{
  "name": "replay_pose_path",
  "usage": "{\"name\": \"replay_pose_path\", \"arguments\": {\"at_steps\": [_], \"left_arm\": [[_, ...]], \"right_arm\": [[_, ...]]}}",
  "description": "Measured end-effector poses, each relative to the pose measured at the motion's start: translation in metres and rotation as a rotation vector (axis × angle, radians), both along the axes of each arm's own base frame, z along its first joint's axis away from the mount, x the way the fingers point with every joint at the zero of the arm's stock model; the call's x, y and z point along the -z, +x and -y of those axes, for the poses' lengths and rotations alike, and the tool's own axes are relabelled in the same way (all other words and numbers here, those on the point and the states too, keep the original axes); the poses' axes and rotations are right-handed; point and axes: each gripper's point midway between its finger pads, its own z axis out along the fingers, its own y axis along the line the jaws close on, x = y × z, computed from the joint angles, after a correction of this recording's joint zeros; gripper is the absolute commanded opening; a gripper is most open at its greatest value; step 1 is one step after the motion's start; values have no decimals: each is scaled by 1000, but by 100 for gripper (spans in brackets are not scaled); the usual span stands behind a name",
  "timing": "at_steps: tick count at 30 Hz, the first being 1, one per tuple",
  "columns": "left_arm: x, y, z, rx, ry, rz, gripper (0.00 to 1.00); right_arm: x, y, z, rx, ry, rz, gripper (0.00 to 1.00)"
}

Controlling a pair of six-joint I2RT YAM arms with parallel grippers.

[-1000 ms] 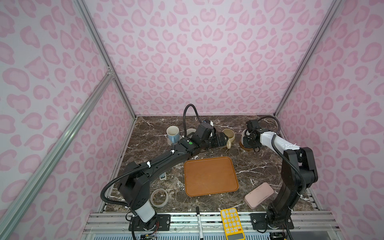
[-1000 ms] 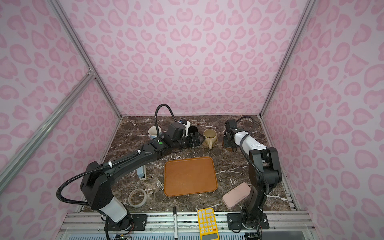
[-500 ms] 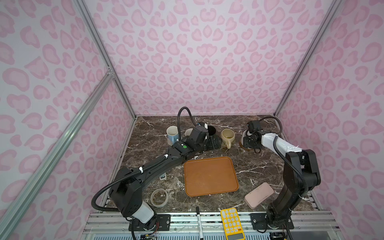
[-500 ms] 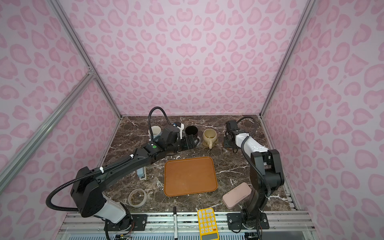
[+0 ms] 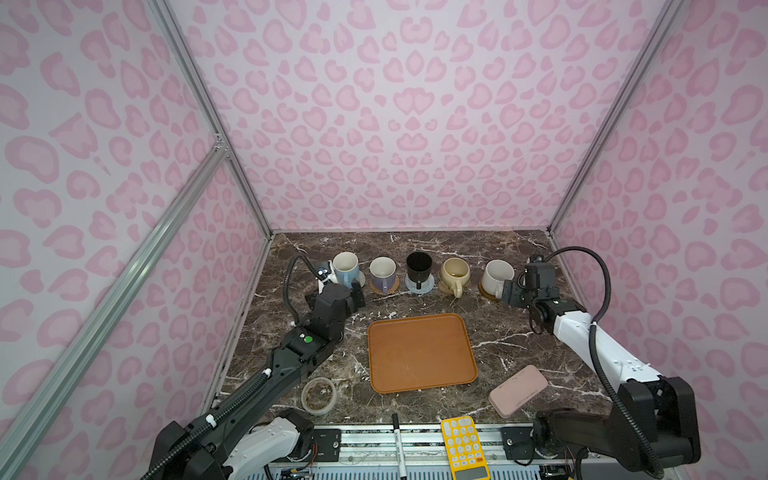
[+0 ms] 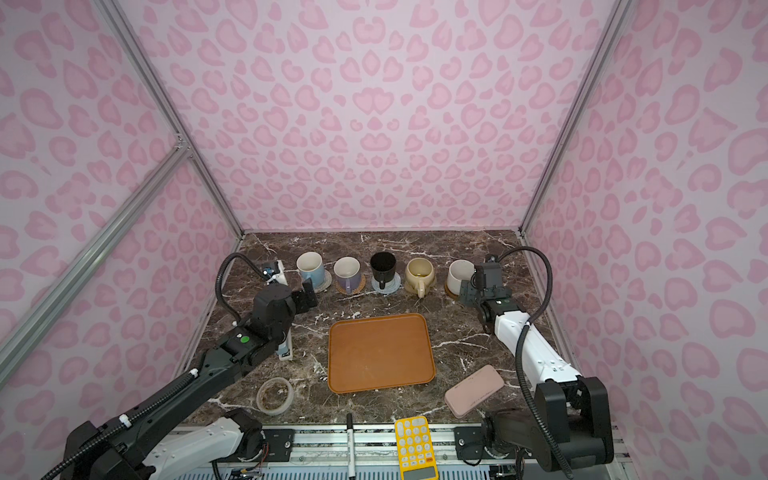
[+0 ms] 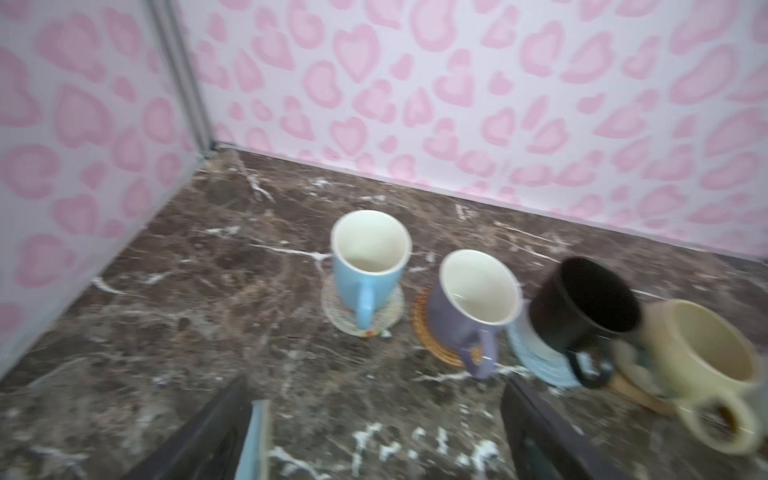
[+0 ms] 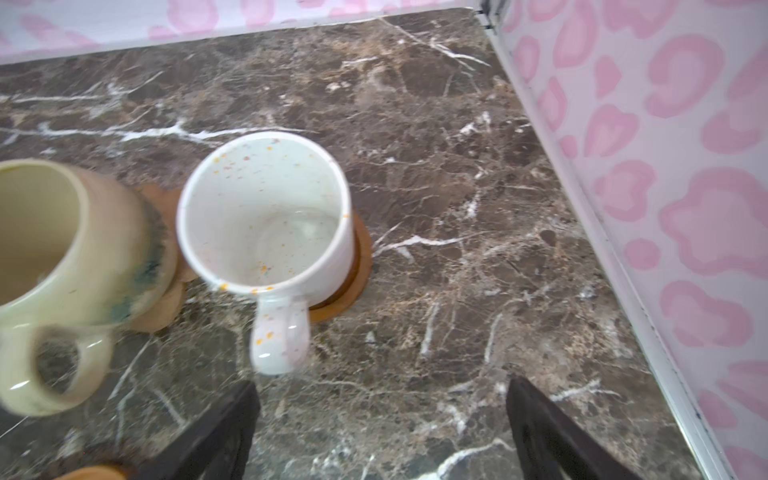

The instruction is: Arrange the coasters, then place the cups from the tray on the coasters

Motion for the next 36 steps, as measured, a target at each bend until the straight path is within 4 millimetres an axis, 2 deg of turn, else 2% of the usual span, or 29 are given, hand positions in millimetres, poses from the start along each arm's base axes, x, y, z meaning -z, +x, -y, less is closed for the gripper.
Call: {"name": "replay_pose_path", "arguments": {"at_steps": [3, 5, 7, 10, 14, 19, 23, 24, 27, 28, 29, 33, 36], "left_arm": [[33, -5, -47, -139, 85, 3, 98], [54, -9, -73, -210, 119, -18, 97], [66, -10, -94, -269, 130, -16, 97], [71, -7, -110, -292, 140, 11, 97], [72, 6, -121, -286, 135, 51, 96], [99, 20, -128, -247, 142, 7, 95], [110, 28, -136, -218, 106, 11, 93], [109, 30, -135, -210, 99, 24, 93], [118, 37, -122, -127, 80, 25, 93], [120, 38, -118, -103, 80, 19, 93], [118, 41, -115, -82, 80, 24, 100], [111, 52, -100, 17, 74, 44, 97], [111, 53, -95, 52, 72, 44, 97]], "right_arm": [[16, -6, 22, 63, -13, 31, 93], [30, -11, 25, 56, -31, 49, 93], [42, -15, 26, 39, -60, 68, 93], [55, -16, 27, 15, -97, 110, 92], [64, -13, 25, -15, -114, 195, 92], [50, 6, 10, -80, -116, 333, 92], [77, 0, -8, -166, -138, 315, 96], [74, 1, -9, -173, -142, 319, 96], [48, 18, -8, -161, -152, 404, 98], [45, 20, -8, -160, -154, 414, 98], [44, 21, -7, -157, -153, 416, 98], [41, 25, -5, -150, -152, 415, 99], [42, 26, -2, -141, -148, 403, 99]]}}
